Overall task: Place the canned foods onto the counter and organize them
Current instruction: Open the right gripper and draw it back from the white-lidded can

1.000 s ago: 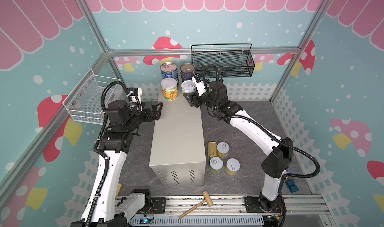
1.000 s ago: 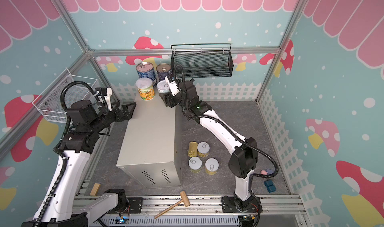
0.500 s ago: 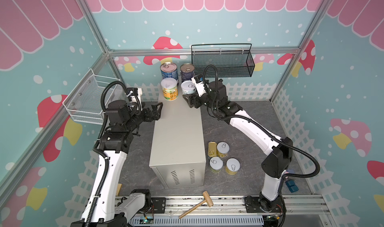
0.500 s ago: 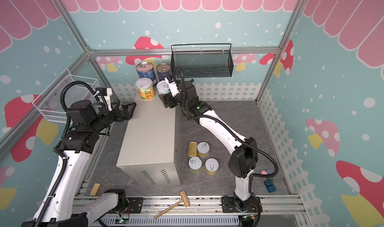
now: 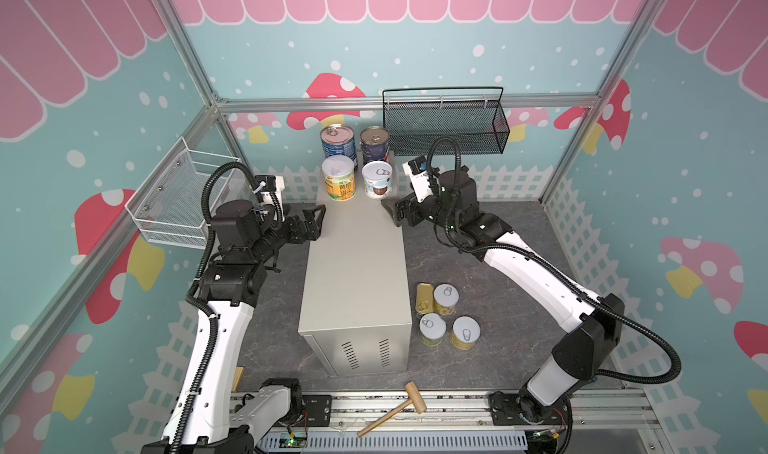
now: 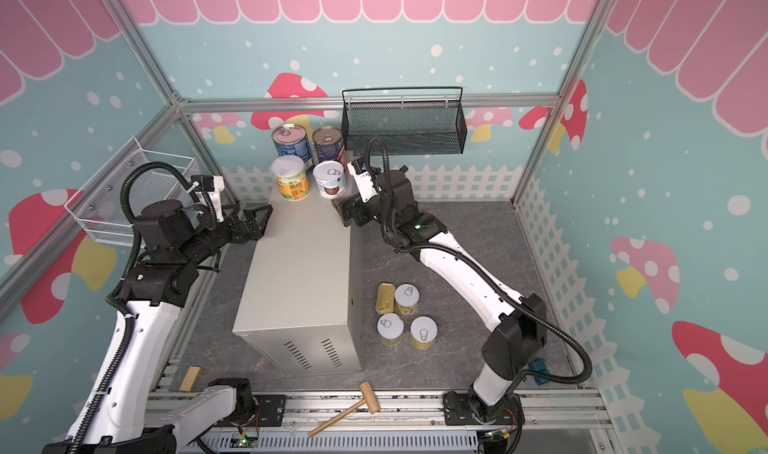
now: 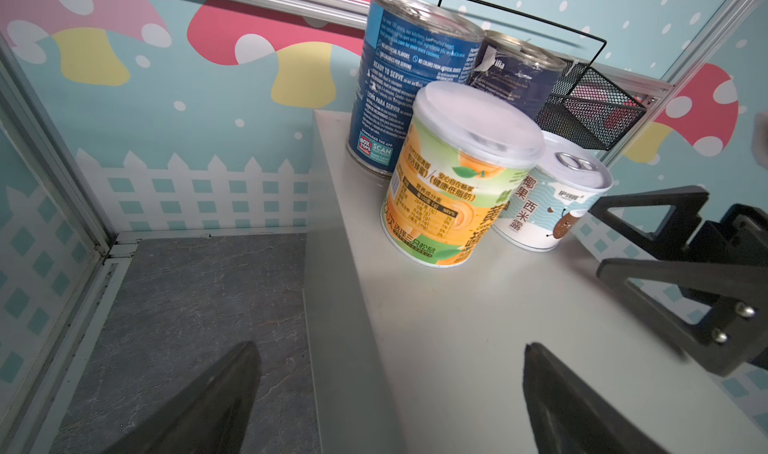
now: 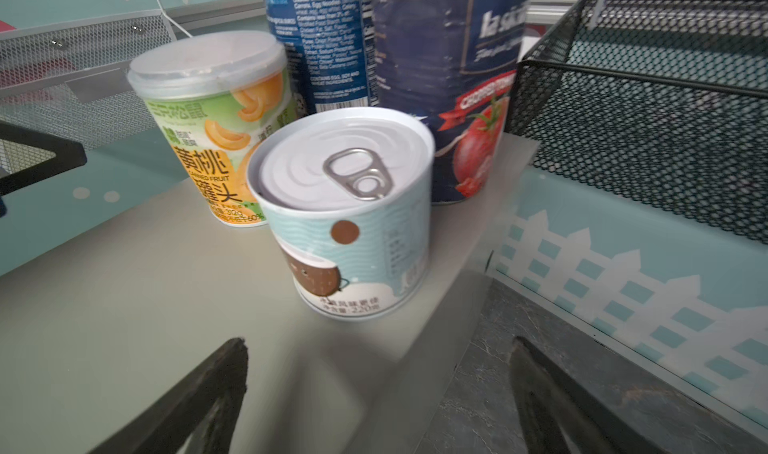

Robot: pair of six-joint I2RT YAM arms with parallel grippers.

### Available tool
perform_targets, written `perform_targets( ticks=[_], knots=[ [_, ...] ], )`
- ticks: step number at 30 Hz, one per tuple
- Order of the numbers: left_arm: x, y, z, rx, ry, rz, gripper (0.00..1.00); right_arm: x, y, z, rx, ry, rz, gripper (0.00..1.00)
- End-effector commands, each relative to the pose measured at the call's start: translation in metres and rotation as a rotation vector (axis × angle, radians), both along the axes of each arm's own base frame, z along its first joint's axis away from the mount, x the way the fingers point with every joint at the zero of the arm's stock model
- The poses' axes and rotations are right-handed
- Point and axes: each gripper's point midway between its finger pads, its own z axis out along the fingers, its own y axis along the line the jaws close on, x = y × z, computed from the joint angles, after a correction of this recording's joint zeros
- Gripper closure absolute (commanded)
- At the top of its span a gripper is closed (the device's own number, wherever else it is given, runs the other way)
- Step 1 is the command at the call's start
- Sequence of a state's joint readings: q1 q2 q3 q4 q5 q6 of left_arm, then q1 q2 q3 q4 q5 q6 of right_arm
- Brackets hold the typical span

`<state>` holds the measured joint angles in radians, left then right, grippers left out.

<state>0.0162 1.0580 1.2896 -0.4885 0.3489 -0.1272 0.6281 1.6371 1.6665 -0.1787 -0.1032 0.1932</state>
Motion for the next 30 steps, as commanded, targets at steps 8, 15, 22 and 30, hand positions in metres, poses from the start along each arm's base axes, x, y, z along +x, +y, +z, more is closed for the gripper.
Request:
perform_targets(
  ticks=[8, 15, 22, 30],
  knots=[
    [-0.005, -0.005, 0.004, 0.003, -0.02, -0.022, 0.01, 0.033, -0.033, 0.013, 0.016, -0.028, -0.064, 0.01],
    [-0.005, -0.004, 0.004, 0.006, -0.02, -0.019, 0.01, 0.059, -0.026, 0.006, -0.001, -0.024, -0.064, 0.01],
    [-0.005, -0.004, 0.004, 0.008, -0.02, -0.018, 0.01, 0.078, -0.021, -0.003, -0.012, -0.008, -0.068, 0.01],
    [-0.005, -0.004, 0.003, 0.008, -0.018, -0.017, 0.01, 0.082, -0.017, -0.009, -0.032, -0.015, -0.034, 0.01]
  ],
)
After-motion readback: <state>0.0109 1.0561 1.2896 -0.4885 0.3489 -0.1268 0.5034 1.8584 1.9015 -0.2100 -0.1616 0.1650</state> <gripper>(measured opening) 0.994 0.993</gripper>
